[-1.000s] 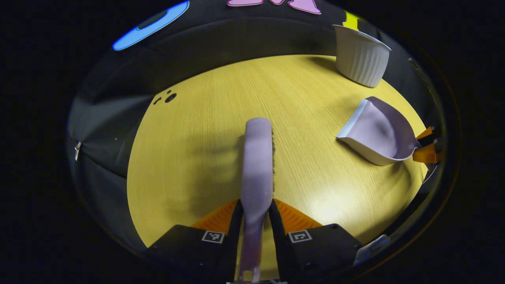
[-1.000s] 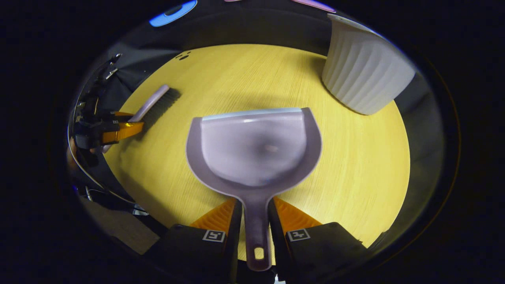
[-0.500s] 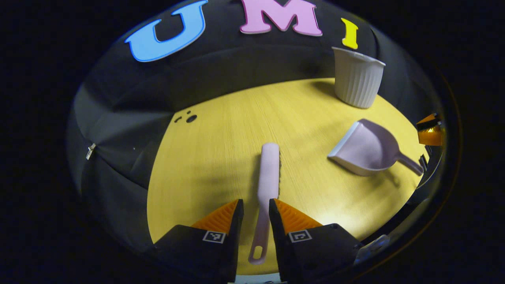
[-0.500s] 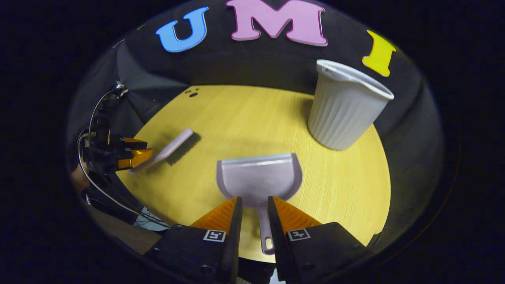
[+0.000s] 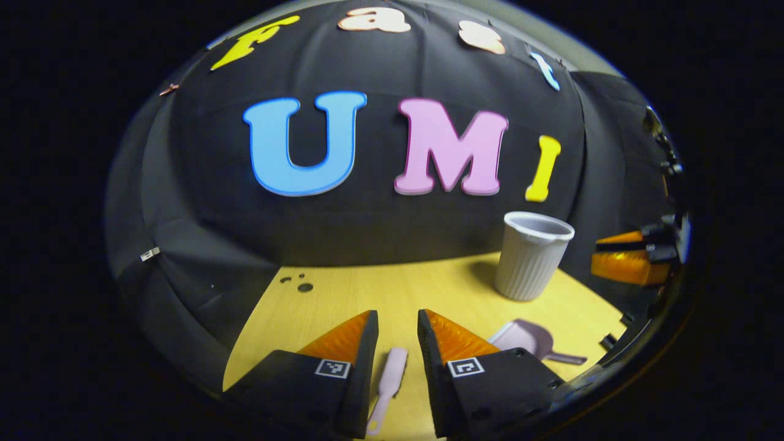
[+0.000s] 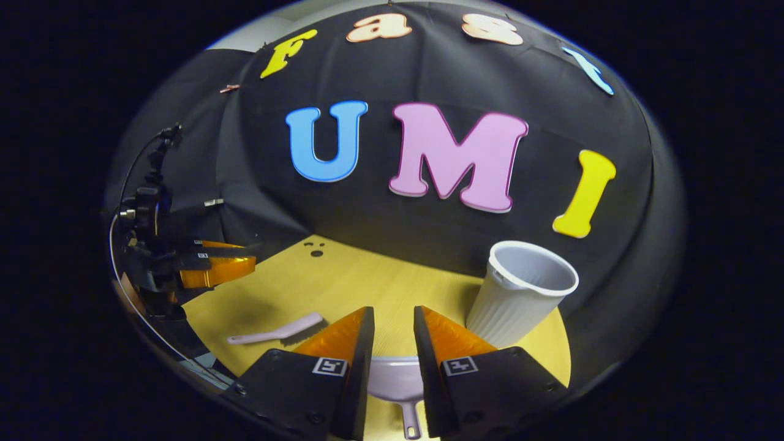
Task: Pick up the small broom and dustpan from the desktop, sweep the trash into the dustpan with the broom, and then empty the trash into the garbage bin.
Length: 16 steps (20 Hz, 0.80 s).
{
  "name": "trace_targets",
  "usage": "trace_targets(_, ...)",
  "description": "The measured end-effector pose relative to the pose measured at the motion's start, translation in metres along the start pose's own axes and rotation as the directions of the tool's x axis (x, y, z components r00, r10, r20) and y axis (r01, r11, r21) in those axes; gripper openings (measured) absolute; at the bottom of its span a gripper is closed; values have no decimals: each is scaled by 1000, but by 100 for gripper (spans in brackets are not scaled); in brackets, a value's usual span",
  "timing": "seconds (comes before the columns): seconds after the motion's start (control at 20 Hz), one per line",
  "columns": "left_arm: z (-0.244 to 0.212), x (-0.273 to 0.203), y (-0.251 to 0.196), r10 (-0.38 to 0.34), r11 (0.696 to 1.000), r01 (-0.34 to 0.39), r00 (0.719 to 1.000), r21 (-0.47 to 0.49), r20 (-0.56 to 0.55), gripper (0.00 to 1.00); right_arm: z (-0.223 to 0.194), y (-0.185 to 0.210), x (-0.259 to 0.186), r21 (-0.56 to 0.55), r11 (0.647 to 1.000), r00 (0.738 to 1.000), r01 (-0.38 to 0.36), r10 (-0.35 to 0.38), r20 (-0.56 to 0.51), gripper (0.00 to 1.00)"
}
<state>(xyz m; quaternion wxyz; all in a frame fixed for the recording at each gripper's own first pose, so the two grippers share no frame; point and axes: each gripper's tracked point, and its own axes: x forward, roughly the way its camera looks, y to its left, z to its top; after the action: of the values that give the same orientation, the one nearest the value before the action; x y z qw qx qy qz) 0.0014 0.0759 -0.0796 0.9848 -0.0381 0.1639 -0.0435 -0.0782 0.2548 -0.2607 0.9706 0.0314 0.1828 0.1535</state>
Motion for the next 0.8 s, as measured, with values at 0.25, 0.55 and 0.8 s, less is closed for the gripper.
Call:
trace_targets(0.25, 29, -17, -5, -2, 999, -3, 997, 54, 80, 43, 13, -3, -7, -1, 1000, 999, 12, -12, 33, 42)
trace_targets(0.55, 34, -25, -12, 16, 998, -21, 996, 63, 90, 43, 12, 4, -6, 1, 999, 999, -38, 38, 22, 42)
trace_targets(0.8, 37, -29, -20, 22, 997, -28, 996, 70, 86, 43, 8, -2, -10, 14, 999, 999, -51, 51, 2, 42)
